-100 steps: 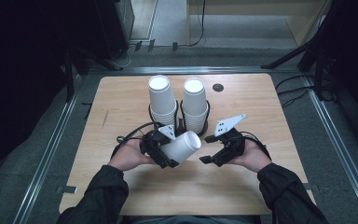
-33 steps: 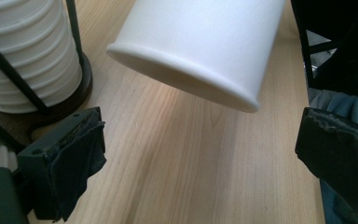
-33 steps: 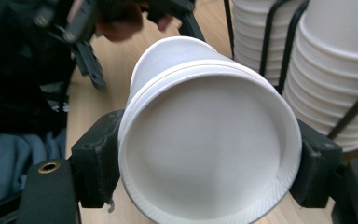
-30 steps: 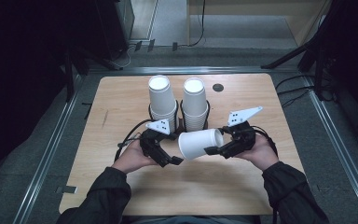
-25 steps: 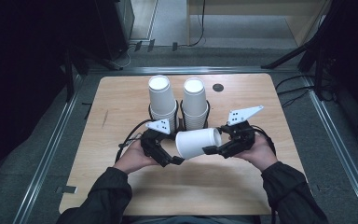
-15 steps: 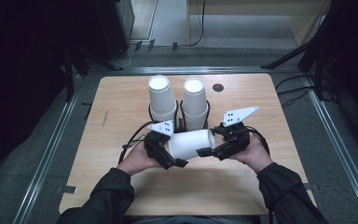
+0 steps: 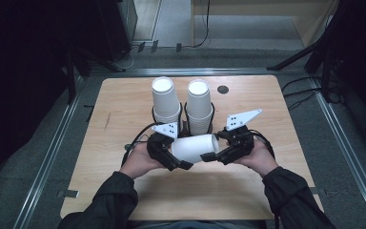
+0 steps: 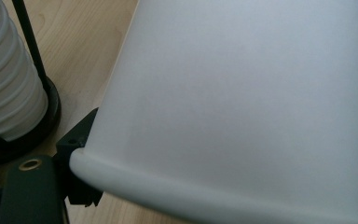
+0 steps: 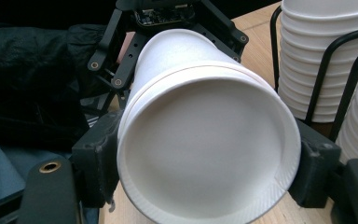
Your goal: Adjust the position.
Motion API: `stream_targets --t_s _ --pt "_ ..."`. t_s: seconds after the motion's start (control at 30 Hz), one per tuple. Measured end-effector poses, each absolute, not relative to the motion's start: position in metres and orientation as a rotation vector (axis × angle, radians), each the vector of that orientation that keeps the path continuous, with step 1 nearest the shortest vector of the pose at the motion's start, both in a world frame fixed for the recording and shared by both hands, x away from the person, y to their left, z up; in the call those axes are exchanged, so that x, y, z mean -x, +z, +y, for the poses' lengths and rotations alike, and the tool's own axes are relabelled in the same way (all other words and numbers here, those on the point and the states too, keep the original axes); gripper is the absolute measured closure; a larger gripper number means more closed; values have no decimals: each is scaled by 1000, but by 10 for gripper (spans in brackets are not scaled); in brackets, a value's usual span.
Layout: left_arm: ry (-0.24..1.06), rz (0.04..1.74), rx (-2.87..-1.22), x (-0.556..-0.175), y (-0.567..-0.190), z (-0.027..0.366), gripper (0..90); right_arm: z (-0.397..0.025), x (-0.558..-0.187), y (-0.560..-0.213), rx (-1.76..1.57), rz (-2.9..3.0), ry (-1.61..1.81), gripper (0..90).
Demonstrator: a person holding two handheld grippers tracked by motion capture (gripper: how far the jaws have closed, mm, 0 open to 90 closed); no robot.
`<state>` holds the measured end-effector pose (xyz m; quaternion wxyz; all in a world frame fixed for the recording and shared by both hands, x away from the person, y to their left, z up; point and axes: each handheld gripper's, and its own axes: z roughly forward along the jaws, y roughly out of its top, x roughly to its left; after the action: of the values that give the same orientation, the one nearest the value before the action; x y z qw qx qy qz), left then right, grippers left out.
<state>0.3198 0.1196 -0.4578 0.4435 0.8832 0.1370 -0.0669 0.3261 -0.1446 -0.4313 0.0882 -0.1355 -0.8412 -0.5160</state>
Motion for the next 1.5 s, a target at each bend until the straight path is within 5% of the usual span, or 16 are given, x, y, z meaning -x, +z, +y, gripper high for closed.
stream_targets --t_s 0.23,0.83,1.5 --pt "-126 330 -2239 -315 -452 120 158 -146 -323 -431 390 -2530 -1528 165" --pt "-59 399 -2342 -324 -448 134 157 -156 -324 -445 393 -2691 -1437 190" --pt "-178 348 -2546 -333 -474 98 157 -154 -317 -457 384 -2828 -1299 185"
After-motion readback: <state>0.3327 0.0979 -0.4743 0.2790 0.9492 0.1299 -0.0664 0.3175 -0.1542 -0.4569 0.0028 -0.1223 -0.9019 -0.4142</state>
